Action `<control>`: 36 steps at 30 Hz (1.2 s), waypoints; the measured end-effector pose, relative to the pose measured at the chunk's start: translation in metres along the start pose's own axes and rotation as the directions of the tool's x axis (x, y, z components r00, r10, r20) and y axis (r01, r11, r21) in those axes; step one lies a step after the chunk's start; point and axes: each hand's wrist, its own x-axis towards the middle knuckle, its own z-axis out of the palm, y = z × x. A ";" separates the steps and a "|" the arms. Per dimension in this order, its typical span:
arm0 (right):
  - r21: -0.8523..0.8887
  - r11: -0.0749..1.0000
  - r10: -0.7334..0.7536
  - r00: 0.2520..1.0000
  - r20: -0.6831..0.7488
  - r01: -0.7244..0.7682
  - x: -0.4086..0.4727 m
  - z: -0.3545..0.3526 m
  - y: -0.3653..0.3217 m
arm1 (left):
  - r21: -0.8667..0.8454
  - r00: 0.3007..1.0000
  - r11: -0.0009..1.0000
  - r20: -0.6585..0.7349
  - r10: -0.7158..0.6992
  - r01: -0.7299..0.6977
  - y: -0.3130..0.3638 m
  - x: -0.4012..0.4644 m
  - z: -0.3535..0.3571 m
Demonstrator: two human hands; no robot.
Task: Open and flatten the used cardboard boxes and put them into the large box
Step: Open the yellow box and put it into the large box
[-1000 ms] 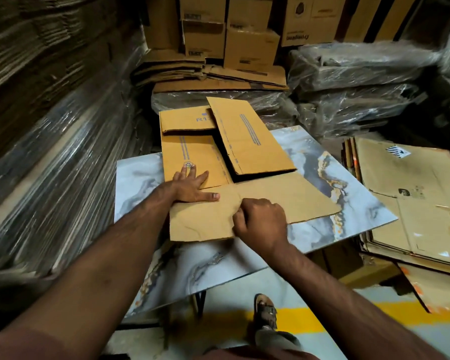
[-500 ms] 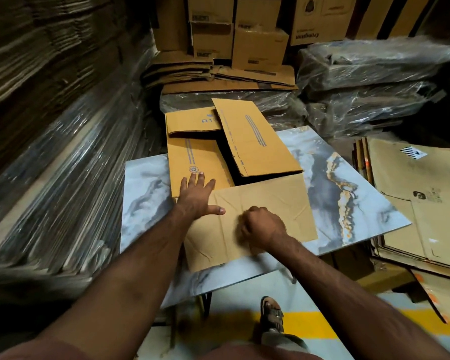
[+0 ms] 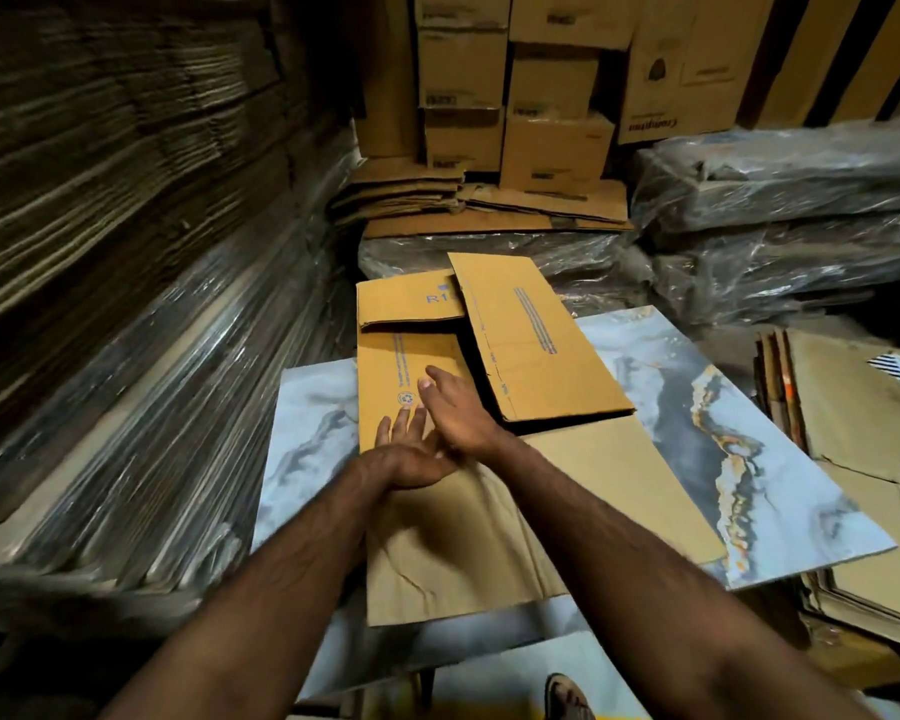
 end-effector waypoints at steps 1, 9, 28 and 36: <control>0.076 0.994 0.076 0.997 -0.017 -0.074 0.010 0.001 -0.001 | -0.027 1.000 1.000 0.005 -0.013 0.014 0.000 0.001 0.000; -0.499 0.866 -0.066 0.984 -0.165 -0.025 0.051 -0.020 0.008 | -0.020 0.957 0.989 -0.249 -0.148 0.148 0.015 0.014 -0.021; -0.870 0.419 0.081 0.965 -0.249 -0.259 0.116 -0.184 0.132 | -0.261 0.767 0.804 -0.251 -0.591 0.535 -0.007 0.089 -0.042; -0.865 0.415 0.086 0.958 -0.272 -0.283 0.132 -0.195 0.148 | -0.212 0.770 0.845 -0.348 -0.534 0.490 -0.004 0.098 -0.037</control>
